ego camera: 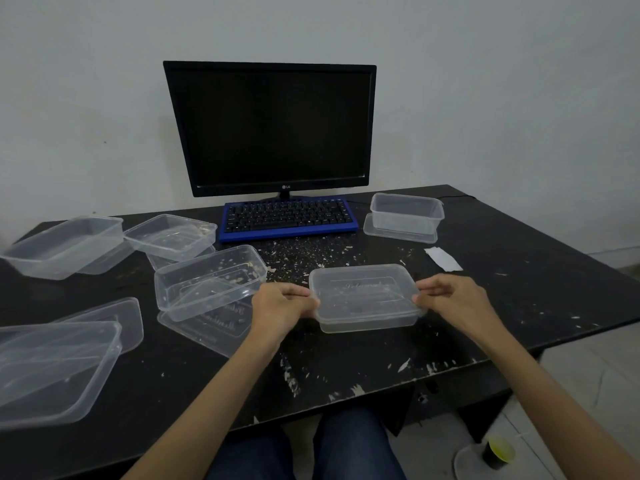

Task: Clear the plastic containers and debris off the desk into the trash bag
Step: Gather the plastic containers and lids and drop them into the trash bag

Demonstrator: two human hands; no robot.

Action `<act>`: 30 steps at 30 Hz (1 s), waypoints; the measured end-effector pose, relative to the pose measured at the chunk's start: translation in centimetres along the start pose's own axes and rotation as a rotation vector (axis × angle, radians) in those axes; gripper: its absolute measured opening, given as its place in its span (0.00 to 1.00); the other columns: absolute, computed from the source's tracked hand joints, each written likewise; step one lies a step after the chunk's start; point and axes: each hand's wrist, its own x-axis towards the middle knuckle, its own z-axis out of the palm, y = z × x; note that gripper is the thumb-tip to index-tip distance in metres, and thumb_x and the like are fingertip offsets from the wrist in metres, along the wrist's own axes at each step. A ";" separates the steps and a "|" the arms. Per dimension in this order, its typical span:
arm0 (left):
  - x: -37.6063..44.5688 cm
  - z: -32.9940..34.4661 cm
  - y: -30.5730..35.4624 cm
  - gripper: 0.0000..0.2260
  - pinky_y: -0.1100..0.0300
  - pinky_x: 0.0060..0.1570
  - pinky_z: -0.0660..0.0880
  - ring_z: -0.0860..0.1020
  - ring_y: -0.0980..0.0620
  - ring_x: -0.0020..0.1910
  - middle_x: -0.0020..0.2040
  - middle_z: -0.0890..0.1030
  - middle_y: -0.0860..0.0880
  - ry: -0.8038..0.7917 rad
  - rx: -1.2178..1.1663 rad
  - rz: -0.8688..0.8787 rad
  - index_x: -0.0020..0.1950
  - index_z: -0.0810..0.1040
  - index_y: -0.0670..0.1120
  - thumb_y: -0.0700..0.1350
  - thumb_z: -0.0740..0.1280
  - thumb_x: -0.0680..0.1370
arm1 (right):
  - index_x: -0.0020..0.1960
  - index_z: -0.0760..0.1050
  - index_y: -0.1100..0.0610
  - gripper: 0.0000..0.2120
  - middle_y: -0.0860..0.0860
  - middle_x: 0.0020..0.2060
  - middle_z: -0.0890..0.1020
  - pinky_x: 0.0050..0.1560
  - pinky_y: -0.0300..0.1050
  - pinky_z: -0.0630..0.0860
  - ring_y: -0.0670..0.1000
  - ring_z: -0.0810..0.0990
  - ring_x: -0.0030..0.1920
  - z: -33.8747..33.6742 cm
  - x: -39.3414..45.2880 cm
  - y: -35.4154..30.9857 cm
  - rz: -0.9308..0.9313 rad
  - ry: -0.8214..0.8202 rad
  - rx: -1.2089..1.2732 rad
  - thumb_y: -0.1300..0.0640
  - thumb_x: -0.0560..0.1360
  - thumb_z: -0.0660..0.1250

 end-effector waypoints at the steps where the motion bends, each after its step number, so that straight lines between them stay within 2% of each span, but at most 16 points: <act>1: 0.0 0.0 0.0 0.13 0.55 0.49 0.81 0.84 0.52 0.38 0.40 0.85 0.46 -0.013 0.005 0.003 0.51 0.81 0.42 0.36 0.75 0.68 | 0.46 0.81 0.49 0.09 0.44 0.41 0.82 0.49 0.39 0.74 0.40 0.78 0.44 -0.1 0.2 -0.1 0.002 -0.008 -0.008 0.57 0.67 0.76; 3: 0.2 0.0 0.1 0.19 0.58 0.48 0.80 0.83 0.53 0.41 0.46 0.84 0.47 -0.046 0.069 0.032 0.59 0.78 0.44 0.37 0.74 0.69 | 0.47 0.80 0.50 0.10 0.46 0.43 0.83 0.50 0.41 0.74 0.41 0.78 0.44 -0.2 0.4 -0.3 0.004 -0.034 -0.028 0.58 0.67 0.76; 5: 0.6 -0.2 0.7 0.24 0.64 0.47 0.74 0.78 0.56 0.48 0.55 0.80 0.49 -0.058 0.240 0.109 0.65 0.74 0.46 0.41 0.74 0.70 | 0.52 0.79 0.51 0.13 0.48 0.49 0.82 0.50 0.41 0.73 0.44 0.78 0.47 -0.4 0.9 -0.6 -0.045 -0.063 -0.086 0.58 0.69 0.75; 8: 1.5 -0.8 1.9 0.33 0.59 0.57 0.71 0.75 0.52 0.59 0.67 0.73 0.48 -0.148 0.421 0.202 0.71 0.68 0.46 0.51 0.75 0.69 | 0.63 0.75 0.52 0.21 0.49 0.59 0.78 0.52 0.41 0.71 0.46 0.76 0.54 -0.6 1.8 -1.1 -0.194 -0.089 -0.201 0.52 0.72 0.72; 12: 2.6 -1.2 3.2 0.42 0.53 0.67 0.65 0.65 0.49 0.71 0.74 0.64 0.48 -0.321 0.684 0.316 0.75 0.60 0.46 0.60 0.72 0.68 | 0.70 0.69 0.54 0.29 0.50 0.68 0.71 0.63 0.45 0.68 0.49 0.70 0.66 -0.7 3.2 -1.7 -0.288 -0.193 -0.340 0.41 0.74 0.65; 14: 3.0 -0.6 3.0 0.38 0.52 0.69 0.61 0.62 0.48 0.73 0.76 0.61 0.47 -0.309 0.792 0.379 0.76 0.58 0.45 0.62 0.66 0.72 | 0.71 0.67 0.55 0.28 0.51 0.70 0.70 0.68 0.46 0.64 0.50 0.67 0.69 -0.2 3.6 -1.8 -0.304 -0.192 -0.376 0.41 0.77 0.60; 17: 3.0 0.9 2.1 0.29 0.55 0.70 0.58 0.61 0.48 0.74 0.76 0.61 0.44 -0.207 0.730 0.420 0.76 0.58 0.43 0.58 0.55 0.80 | 0.74 0.62 0.55 0.28 0.51 0.73 0.66 0.72 0.50 0.60 0.51 0.63 0.72 1.3 3.5 -1.4 -0.306 -0.197 -0.428 0.41 0.79 0.53; 19: 2.7 1.8 1.2 0.24 0.54 0.70 0.59 0.63 0.46 0.72 0.73 0.66 0.43 -0.140 0.702 0.447 0.73 0.63 0.41 0.54 0.52 0.82 | 0.75 0.59 0.54 0.28 0.49 0.74 0.63 0.72 0.50 0.58 0.50 0.60 0.74 2.3 3.4 -0.8 -0.314 -0.189 -0.466 0.41 0.80 0.50; 21: 2.5 2.6 0.4 0.20 0.51 0.67 0.64 0.69 0.43 0.67 0.65 0.73 0.42 -0.095 0.732 0.506 0.66 0.69 0.41 0.52 0.50 0.83 | 0.75 0.59 0.53 0.27 0.48 0.74 0.63 0.72 0.47 0.56 0.48 0.60 0.74 2.8 3.3 -0.3 -0.322 -0.156 -0.451 0.42 0.80 0.49; 22: 2.3 2.8 0.0 0.20 0.50 0.66 0.65 0.70 0.44 0.66 0.64 0.74 0.42 -0.075 0.745 0.525 0.65 0.70 0.41 0.52 0.49 0.83 | 0.75 0.60 0.53 0.26 0.48 0.74 0.63 0.72 0.46 0.56 0.47 0.60 0.74 2.9 3.3 -0.1 -0.328 -0.138 -0.439 0.42 0.81 0.49; 26: 2.4 3.2 -1.0 0.23 0.50 0.69 0.63 0.68 0.47 0.69 0.71 0.69 0.44 -0.001 0.797 0.544 0.73 0.64 0.40 0.51 0.47 0.83 | 0.74 0.62 0.53 0.23 0.48 0.73 0.65 0.73 0.46 0.57 0.47 0.61 0.73 3.3 3.3 0.3 -0.341 -0.097 -0.393 0.46 0.82 0.50; 30: 2.4 3.4 -1.3 0.23 0.49 0.68 0.65 0.68 0.48 0.69 0.72 0.68 0.44 0.035 0.816 0.572 0.73 0.64 0.41 0.51 0.46 0.83 | 0.73 0.64 0.53 0.22 0.48 0.72 0.67 0.72 0.46 0.58 0.47 0.62 0.73 3.6 3.3 0.6 -0.349 -0.066 -0.353 0.48 0.82 0.51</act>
